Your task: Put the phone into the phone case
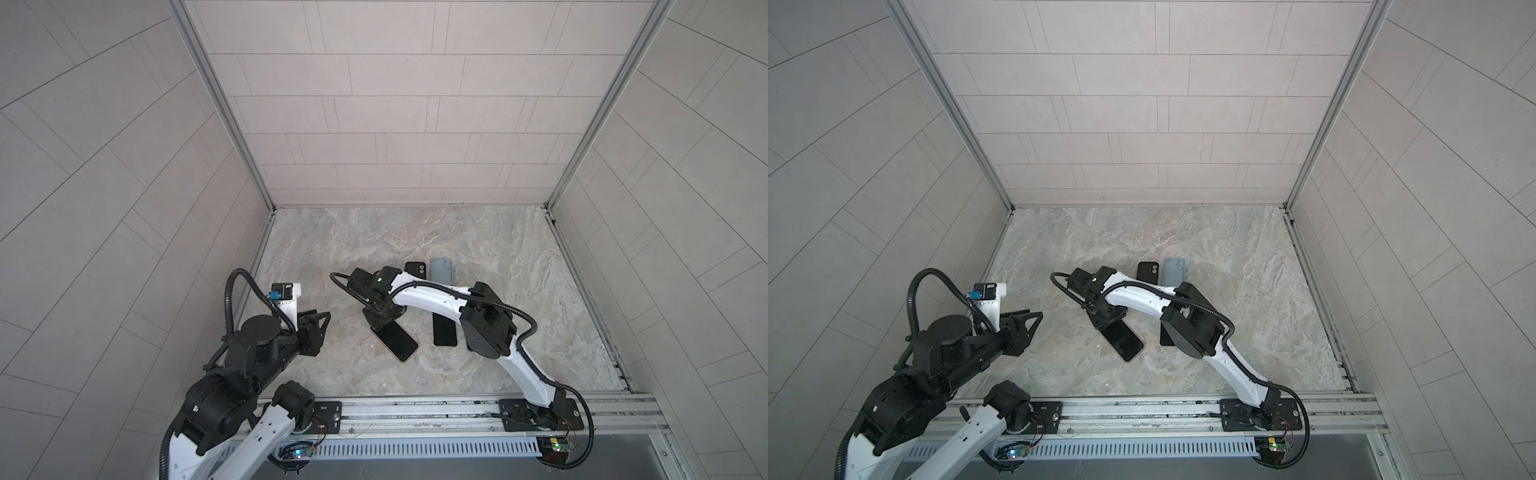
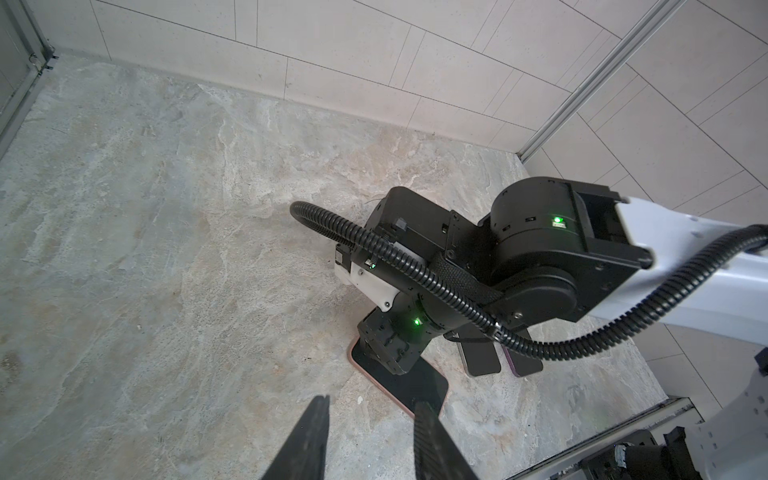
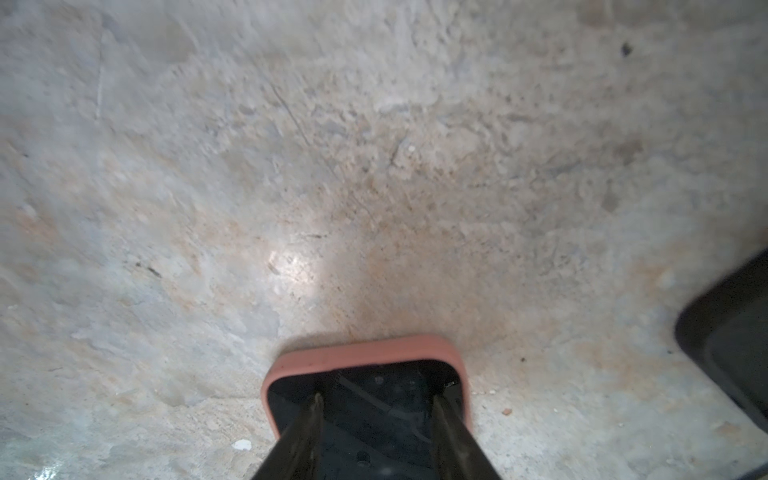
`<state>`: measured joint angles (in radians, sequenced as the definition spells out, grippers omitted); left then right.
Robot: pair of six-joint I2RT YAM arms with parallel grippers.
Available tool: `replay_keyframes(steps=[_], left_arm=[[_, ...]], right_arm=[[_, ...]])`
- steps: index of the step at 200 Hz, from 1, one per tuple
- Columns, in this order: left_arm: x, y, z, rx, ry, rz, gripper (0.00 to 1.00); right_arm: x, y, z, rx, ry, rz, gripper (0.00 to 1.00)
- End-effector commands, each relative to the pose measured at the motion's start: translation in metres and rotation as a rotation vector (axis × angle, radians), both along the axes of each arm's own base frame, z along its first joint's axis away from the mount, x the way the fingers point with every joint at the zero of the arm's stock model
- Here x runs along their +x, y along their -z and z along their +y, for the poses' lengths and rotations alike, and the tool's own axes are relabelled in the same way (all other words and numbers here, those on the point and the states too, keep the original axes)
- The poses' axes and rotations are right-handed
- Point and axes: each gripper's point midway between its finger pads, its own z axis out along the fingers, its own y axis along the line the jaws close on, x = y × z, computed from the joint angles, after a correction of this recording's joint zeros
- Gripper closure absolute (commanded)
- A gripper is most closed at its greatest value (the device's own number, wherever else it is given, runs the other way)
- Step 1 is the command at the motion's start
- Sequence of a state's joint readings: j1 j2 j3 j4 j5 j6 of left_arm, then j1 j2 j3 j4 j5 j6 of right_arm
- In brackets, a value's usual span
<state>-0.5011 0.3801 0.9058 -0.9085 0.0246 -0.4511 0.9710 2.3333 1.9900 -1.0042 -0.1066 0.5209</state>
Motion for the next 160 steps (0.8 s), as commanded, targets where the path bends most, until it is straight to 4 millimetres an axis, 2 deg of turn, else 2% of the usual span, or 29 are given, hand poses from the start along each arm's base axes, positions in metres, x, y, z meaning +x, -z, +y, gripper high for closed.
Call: replay_keyframes(steps=[1,16,21,48,52,55,95,160], left_arm=[[0.003,-0.002,0.002,0.011,-0.011,-0.023,0.61],[0.003,0.000,0.003,0.014,-0.015,-0.020,0.61],[0.004,-0.001,0.003,0.012,-0.017,-0.021,0.61],[0.003,0.000,0.004,0.011,-0.022,-0.020,0.61],[0.004,-0.001,0.004,0.009,-0.022,-0.022,0.61],[0.004,0.000,0.004,0.010,-0.021,-0.021,0.61],[0.003,-0.001,0.006,0.008,-0.027,-0.028,0.61],[0.001,-0.003,0.009,-0.001,-0.045,-0.044,0.61]], right_arm=[[0.004,0.023,-0.008,-0.050,-0.016,0.032,0.54],[0.013,0.002,-0.010,-0.042,-0.022,-0.017,0.54],[0.014,-0.006,-0.011,-0.040,-0.025,-0.033,0.51],[0.012,-0.036,-0.020,-0.011,-0.055,-0.092,0.18],[0.011,-0.038,-0.021,-0.005,-0.061,-0.096,0.04],[0.010,-0.041,-0.021,0.003,-0.066,-0.099,0.01],[-0.015,-0.035,-0.037,0.029,-0.094,-0.063,0.00],[-0.056,0.004,-0.044,0.009,-0.111,0.019,0.00]])
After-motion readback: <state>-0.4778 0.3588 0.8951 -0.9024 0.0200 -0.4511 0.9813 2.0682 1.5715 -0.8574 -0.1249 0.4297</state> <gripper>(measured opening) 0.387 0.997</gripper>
